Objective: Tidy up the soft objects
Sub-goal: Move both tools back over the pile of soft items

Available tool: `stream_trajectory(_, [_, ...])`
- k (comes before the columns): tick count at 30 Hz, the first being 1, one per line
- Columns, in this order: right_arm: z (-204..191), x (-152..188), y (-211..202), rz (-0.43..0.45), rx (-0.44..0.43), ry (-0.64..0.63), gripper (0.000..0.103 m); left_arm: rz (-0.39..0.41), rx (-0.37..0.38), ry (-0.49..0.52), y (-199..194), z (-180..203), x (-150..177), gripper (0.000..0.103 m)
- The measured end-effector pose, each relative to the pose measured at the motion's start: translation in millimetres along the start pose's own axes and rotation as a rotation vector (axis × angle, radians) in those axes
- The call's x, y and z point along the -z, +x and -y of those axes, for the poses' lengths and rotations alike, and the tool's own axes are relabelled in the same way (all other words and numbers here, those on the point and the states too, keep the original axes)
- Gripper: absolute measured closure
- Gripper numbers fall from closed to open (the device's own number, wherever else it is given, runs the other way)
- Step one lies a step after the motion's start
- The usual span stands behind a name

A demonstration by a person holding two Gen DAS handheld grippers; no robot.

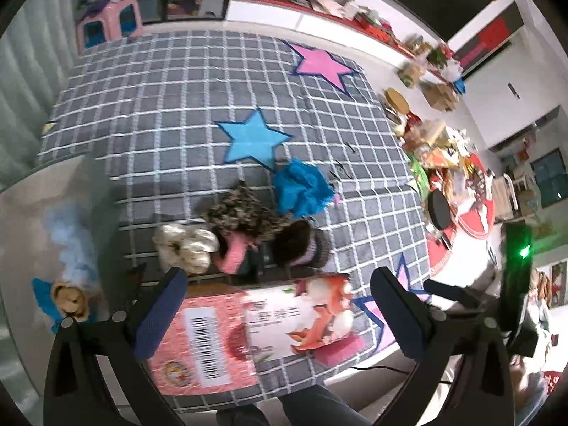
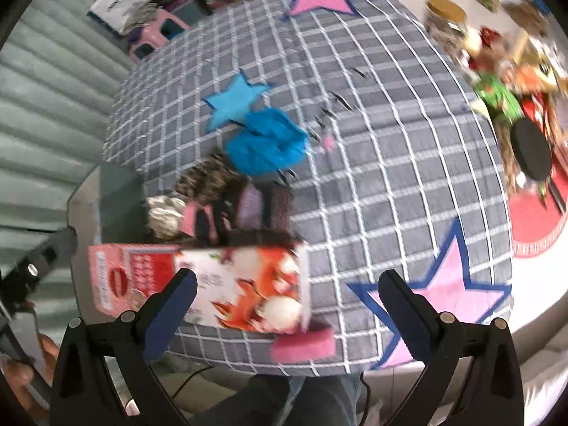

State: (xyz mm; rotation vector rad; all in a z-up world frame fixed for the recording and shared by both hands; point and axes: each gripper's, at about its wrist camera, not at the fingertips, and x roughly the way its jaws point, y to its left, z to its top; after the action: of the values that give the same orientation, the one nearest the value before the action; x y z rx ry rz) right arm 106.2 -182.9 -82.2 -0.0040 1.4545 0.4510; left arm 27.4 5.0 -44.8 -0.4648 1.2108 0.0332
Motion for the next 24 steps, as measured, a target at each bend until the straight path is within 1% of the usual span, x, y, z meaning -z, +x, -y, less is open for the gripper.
stream_trajectory(4, [17, 15, 6, -0.023, -0.005, 0.034, 0.0, -0.033, 0.032, 0.021, 17, 18, -11, 0.0])
stream_trajectory(8, [27, 26, 14, -0.042, -0.015, 0.052, 0.0, -0.067, 0.023, 0.046, 40, 35, -25, 0.0])
stream_trajectory(13, [29, 46, 31, -0.094, -0.037, 0.027, 0.0, -0.113, 0.035, 0.021, 68, 40, -40, 0.0])
stream_trajectory(20, [11, 79, 62, -0.174, -0.04, -0.103, 0.0, -0.173, -0.045, 0.035, 112, 47, -59, 0.0])
stream_trajectory(24, [7, 89, 82, -0.212, -0.05, -0.108, 0.0, -0.205, -0.065, 0.045, 135, 53, -68, 0.0])
